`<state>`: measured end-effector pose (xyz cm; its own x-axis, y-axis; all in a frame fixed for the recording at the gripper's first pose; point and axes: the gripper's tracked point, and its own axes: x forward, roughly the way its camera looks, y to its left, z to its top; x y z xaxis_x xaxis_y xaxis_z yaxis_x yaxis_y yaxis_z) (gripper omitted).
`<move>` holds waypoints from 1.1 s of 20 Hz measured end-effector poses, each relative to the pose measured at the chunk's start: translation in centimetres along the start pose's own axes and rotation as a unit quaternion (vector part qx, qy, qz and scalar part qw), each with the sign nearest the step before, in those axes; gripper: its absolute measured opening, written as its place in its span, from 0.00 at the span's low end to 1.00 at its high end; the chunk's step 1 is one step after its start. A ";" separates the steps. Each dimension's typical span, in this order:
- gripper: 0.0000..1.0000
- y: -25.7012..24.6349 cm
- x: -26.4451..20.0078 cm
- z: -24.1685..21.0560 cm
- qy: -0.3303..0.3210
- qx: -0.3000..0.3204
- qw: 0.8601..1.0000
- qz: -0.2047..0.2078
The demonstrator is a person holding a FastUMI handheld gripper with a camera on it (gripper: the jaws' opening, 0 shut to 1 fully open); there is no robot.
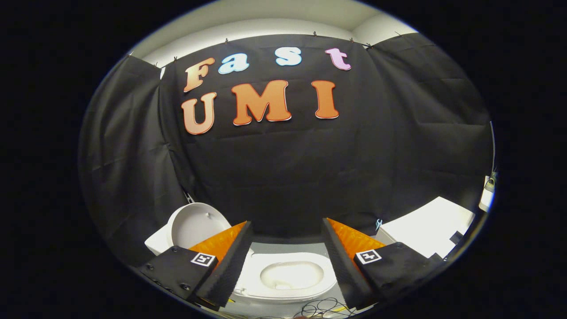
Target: Open the toilet lid.
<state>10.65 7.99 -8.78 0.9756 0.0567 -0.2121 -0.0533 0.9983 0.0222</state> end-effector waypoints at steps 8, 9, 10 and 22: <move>0.98 -3.4 -1.8 3.9 -0.025 0.005 1.000 -0.004; 0.97 -3.5 -1.9 4.1 -0.027 0.003 1.000 -0.001; 0.97 -3.5 -2.0 4.4 -0.030 0.002 1.000 0.002; 0.97 -2.6 -3.5 5.8 -0.045 -0.009 0.999 0.024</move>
<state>8.65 5.11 -2.40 0.9871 0.1034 -0.1219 -0.1026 0.9946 0.0129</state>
